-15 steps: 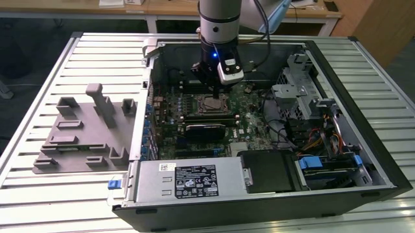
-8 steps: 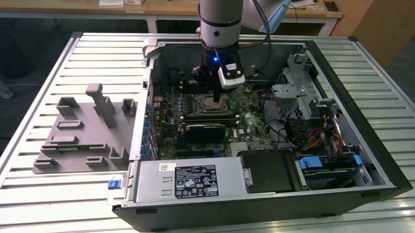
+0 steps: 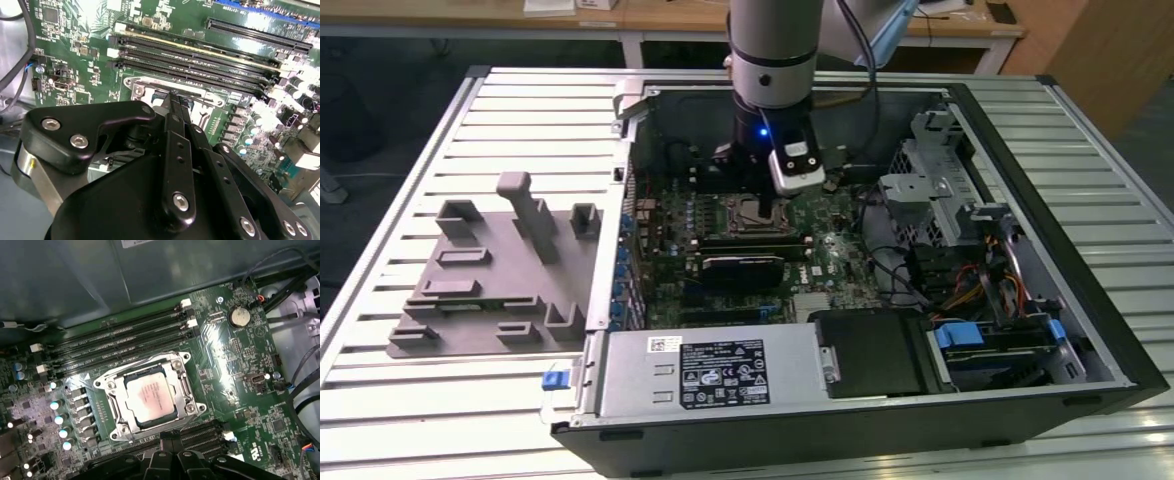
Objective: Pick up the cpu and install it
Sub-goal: 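Install the second cpu locking lever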
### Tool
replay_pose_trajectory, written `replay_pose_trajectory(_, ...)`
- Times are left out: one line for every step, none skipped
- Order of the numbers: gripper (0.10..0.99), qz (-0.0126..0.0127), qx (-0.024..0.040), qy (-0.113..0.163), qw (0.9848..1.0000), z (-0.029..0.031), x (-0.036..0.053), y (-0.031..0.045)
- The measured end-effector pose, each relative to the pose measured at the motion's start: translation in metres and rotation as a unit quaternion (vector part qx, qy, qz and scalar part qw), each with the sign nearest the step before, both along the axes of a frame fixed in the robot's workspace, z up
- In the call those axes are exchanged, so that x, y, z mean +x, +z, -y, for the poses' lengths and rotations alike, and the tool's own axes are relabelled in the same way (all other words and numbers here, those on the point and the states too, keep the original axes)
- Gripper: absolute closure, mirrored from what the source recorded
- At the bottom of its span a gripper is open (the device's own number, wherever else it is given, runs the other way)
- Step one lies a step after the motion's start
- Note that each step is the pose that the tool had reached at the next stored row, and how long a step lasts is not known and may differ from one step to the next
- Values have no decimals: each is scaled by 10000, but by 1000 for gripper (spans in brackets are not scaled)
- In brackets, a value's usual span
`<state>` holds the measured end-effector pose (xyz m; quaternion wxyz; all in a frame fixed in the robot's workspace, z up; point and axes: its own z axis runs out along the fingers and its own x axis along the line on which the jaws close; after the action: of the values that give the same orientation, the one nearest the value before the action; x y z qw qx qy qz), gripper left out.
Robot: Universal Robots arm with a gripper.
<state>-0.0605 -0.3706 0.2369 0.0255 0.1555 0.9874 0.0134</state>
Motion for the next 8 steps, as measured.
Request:
replay_pose_trajectory(976,1,32,0,10000,6,-3,0)
replay_pose_trajectory(976,1,33,0,10000,7,-4,0)
replay_pose_trajectory(976,1,33,0,10000,7,-4,0)
replay_pose_trajectory(976,0,33,0,10000,7,-4,0)
replay_pose_trajectory(976,0,33,1,10000,8,-5,0)
replay_pose_trajectory(976,1,34,0,10000,15,-9,0)
replay_pose_trajectory(976,2,39,1,10000,30,-17,0)
replay_pose_trajectory(976,5,45,2,10000,48,-27,0)
